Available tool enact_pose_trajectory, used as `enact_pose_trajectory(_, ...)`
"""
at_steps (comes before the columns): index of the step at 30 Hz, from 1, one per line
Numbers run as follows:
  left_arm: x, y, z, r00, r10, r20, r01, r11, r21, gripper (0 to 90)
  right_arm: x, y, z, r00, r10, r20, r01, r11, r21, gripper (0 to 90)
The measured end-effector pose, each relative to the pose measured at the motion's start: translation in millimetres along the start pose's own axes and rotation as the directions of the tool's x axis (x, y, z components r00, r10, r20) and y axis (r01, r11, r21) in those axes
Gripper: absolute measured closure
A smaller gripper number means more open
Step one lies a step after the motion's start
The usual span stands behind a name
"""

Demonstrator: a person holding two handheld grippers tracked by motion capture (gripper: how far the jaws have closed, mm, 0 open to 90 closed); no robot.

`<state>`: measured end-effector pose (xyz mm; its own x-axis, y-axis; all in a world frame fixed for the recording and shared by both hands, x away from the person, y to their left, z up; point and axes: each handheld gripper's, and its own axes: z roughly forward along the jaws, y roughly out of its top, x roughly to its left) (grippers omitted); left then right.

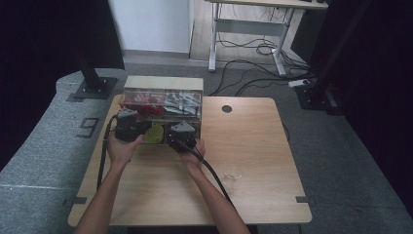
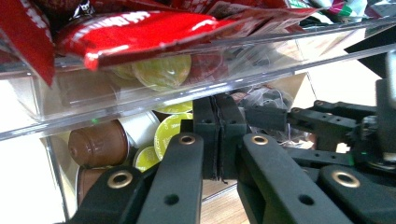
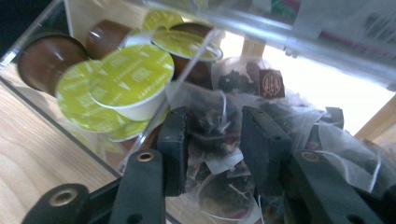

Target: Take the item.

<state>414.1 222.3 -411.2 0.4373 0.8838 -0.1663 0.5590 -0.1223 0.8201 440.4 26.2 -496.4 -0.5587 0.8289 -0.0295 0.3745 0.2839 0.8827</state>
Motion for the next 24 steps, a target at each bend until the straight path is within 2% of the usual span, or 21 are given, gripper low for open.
enact_pose_trajectory(3, 0.1, -0.1, 0.0, 1.0, 0.001, 0.001, -0.001, 1.0, -0.001, 89.1, -0.9, -2.5, 3.5, 1.0, -0.001, 0.009, 0.001, 1.0, 0.014, 71.8)
enact_pose_trajectory(5, 0.5, -0.3, -0.1, 1.0, 0.0, 0.002, 0.0, 1.0, -0.002, 89.1, -1.4, -3.4, 3.2, 1.0, 0.001, 0.009, -0.001, 1.0, 0.022, 82.6)
enact_pose_trajectory(6, 0.8, -0.5, -0.2, 1.0, -0.001, 0.001, 0.001, 1.0, -0.003, 89.0, -1.5, -3.6, 3.4, 0.9998, 0.018, 0.005, -0.018, 1.0, 0.018, 85.4)
enact_pose_trajectory(8, 1.4, -0.7, -0.3, 1.0, -0.003, 0.0, 0.003, 1.0, -0.005, 89.0, -3.2, -4.2, 3.2, 0.9998, 0.019, 0.001, -0.019, 0.999, 0.029, 88.6)
enact_pose_trajectory(14, 1.5, -0.9, -0.3, 1.0, -0.003, -0.002, 0.003, 1.0, -0.003, 88.9, -5.4, -4.5, 1.7, 0.9999, 0.002, -0.015, -0.002, 1.0, 0.027, 89.3)
enact_pose_trajectory(16, 1.6, -1.1, -0.5, 1.0, -0.002, -0.002, 0.002, 1.0, -0.003, 88.9, -6.5, -4.2, -1.1, 0.9998, -0.005, -0.02, 0.005, 1.0, 0.007, 89.3)
enact_pose_trajectory(21, 1.8, -1.1, -0.4, 1.0, -0.003, -0.003, 0.003, 1.0, -0.004, 88.9, -9.3, -0.1, -17.4, 0.999, 0.022, -0.04, -0.023, 0.999, -0.037, 89.4)
enact_pose_trajectory(24, 1.6, -1.3, 0.2, 1.0, -0.004, -0.003, 0.004, 1.0, -0.004, 88.9, -12.2, 2.7, -27.9, 0.9987, 0.016, -0.049, -0.019, 0.998, -0.06, 89.4)
